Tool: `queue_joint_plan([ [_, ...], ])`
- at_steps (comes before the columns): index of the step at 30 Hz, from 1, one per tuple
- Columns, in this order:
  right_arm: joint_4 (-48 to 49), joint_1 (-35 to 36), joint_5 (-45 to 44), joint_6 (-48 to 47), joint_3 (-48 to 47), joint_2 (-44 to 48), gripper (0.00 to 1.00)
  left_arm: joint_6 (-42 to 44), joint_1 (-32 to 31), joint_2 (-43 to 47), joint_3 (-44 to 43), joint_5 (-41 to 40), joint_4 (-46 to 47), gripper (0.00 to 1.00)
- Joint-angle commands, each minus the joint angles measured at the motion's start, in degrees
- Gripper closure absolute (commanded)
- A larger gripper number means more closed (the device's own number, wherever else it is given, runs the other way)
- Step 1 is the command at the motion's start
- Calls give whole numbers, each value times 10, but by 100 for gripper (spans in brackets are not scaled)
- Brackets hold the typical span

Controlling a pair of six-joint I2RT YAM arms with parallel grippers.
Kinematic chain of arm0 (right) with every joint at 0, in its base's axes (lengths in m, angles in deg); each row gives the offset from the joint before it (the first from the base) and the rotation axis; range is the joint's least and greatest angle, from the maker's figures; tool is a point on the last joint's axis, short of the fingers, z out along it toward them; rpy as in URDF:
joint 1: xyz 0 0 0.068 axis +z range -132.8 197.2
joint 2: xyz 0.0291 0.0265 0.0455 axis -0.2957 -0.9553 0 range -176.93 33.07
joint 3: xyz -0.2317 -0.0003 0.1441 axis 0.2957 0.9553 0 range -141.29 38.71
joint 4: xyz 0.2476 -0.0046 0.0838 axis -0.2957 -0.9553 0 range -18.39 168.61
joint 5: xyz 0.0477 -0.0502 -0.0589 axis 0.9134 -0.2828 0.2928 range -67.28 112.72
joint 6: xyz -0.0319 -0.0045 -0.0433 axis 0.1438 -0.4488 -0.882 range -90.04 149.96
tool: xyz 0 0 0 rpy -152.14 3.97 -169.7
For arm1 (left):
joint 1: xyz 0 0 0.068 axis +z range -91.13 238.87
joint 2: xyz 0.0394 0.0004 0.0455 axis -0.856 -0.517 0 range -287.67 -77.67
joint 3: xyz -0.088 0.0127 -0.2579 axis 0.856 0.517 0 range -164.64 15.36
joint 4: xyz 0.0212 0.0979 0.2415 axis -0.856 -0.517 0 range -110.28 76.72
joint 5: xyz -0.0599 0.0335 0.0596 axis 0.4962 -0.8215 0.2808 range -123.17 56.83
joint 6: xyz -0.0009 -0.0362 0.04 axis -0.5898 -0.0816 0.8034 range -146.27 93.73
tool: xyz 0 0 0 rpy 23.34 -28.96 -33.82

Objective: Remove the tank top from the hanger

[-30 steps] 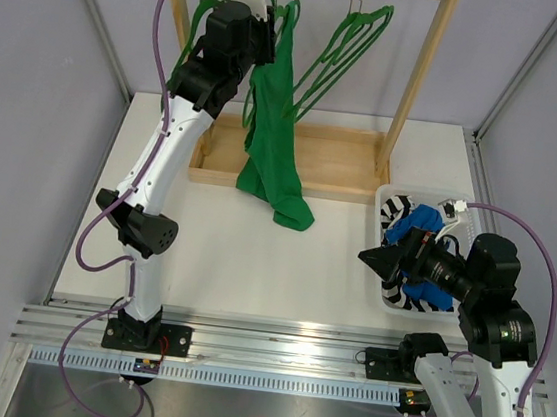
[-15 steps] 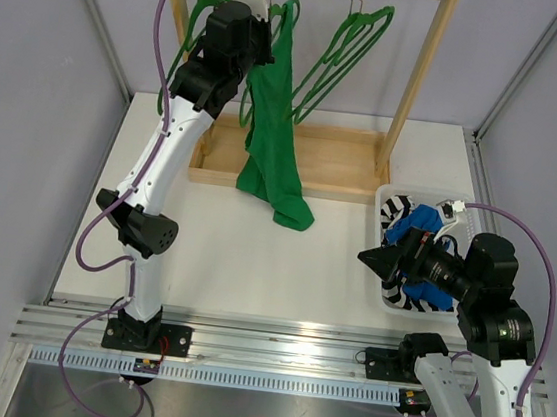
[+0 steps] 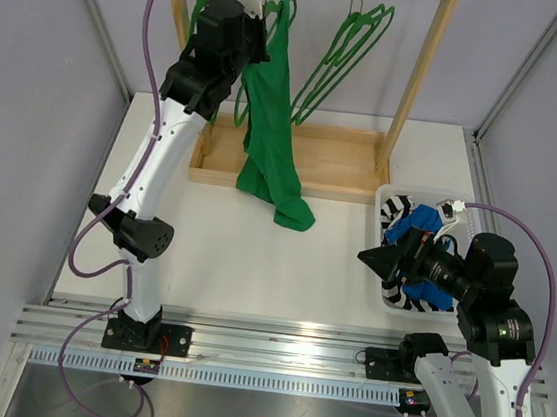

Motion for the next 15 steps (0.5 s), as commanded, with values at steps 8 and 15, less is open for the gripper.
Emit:
queue_joint_plan([
  [8, 16, -1, -5, -4, -17, -2, 1, -13, -1, 125, 14, 15, 41, 100],
  [15, 11, -2, -12, -18, -41, -14, 0, -43, -1, 206, 96, 17, -27, 100],
])
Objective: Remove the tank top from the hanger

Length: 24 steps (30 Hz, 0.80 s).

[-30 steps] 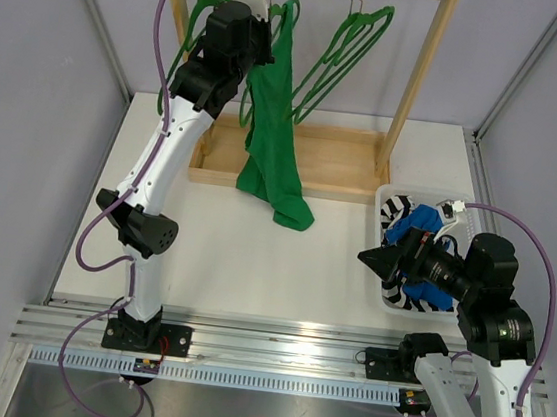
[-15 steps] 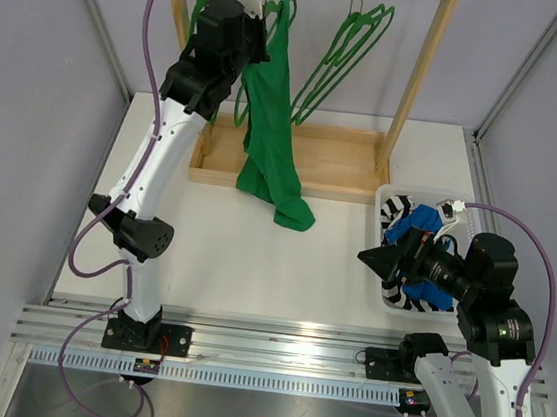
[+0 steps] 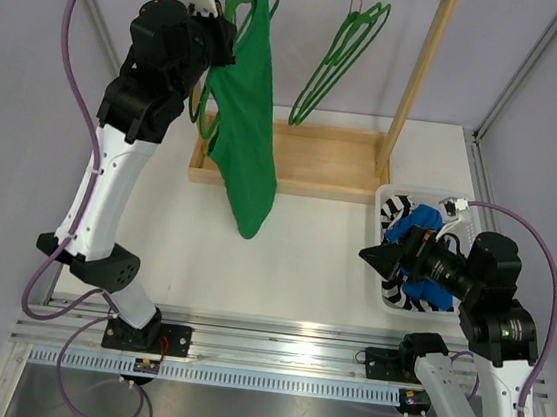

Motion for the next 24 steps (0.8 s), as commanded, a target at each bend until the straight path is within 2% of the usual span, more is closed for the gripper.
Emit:
queue_joint_plan([
  [1, 17, -1, -7, -16, -31, -12, 1, -37, -1, 57, 34, 13, -9, 100],
  [3, 27, -2, 4, -14, -34, -16, 1, -52, -3, 99, 63, 39, -34, 100],
  [6, 78, -1, 56, 16, -24, -24, 0, -74, -24, 185, 183, 65, -18, 100],
  [7, 117, 0, 69, 30, -17, -26, 1, -82, -32, 208, 245, 69, -9, 100],
  [10, 205, -2, 121, 77, 12, -36, 1, -109, -54, 311, 344, 87, 9, 100],
  [11, 228, -1, 130, 89, 21, -40, 1, -119, -55, 338, 417, 94, 16, 100],
  [15, 305, -1, 139, 134, 64, -72, 1, -170, -56, 502, 608, 169, 51, 100],
  [17, 352, 2, 136, 152, 93, -85, 1, -190, -56, 546, 704, 212, 62, 100],
  [20, 403, 41, 92, 170, 118, -102, 1, -226, -56, 613, 796, 268, 93, 100],
  [21, 405, 66, 45, 155, 119, -110, 1, -244, -57, 627, 846, 298, 101, 100],
  [23, 404, 166, -25, 137, 112, -150, 2, -262, -57, 674, 901, 316, 130, 100],
  [24, 405, 197, -101, 123, 109, -166, 2, -275, -57, 690, 939, 313, 131, 100],
])
